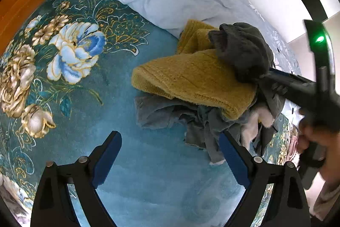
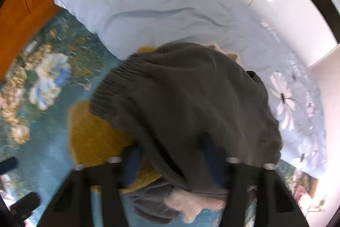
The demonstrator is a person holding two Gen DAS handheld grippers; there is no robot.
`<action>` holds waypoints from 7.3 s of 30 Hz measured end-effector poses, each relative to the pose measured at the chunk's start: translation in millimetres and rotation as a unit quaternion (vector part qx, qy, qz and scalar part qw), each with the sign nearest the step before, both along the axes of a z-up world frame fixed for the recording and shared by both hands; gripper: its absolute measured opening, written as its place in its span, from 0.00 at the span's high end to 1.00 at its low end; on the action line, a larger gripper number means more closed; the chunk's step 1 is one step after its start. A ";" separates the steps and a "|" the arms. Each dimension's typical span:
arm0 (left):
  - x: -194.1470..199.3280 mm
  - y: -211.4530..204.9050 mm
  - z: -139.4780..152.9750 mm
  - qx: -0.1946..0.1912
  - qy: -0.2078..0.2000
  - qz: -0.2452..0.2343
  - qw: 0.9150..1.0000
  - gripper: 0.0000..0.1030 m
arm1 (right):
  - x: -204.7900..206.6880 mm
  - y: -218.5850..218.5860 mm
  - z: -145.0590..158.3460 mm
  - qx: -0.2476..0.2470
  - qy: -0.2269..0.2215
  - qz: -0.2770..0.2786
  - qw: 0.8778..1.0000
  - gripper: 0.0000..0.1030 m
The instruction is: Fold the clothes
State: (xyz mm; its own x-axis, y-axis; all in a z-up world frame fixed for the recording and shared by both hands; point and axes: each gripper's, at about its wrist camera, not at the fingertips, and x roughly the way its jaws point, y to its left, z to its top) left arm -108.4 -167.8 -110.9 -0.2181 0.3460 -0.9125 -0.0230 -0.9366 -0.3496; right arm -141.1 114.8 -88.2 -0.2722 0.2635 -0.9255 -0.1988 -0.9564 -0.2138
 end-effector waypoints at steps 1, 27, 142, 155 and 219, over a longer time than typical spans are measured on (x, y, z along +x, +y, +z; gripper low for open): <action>2.0 0.6 1.5 0.002 0.000 -0.001 1.000 0.10 | 1.5 3.3 7.4 -0.006 0.006 -0.005 1.000 0.76; 84.3 77.0 102.3 0.068 0.119 -0.129 0.982 0.10 | 271.9 104.7 309.2 -0.171 0.348 -0.201 0.900 0.91; 185.9 -75.6 -63.9 0.083 -0.229 0.228 0.943 0.47 | 572.2 207.1 -54.0 -0.262 0.035 -0.460 0.848 0.47; 206.6 -92.8 -34.5 0.064 -0.179 0.214 0.958 0.46 | 406.1 118.5 -126.8 -0.190 -0.057 -0.216 0.956 0.28; 239.7 -32.3 -19.5 0.023 -0.190 0.196 0.962 0.46 | 526.4 310.6 -34.1 -0.119 0.009 -0.375 0.919 0.83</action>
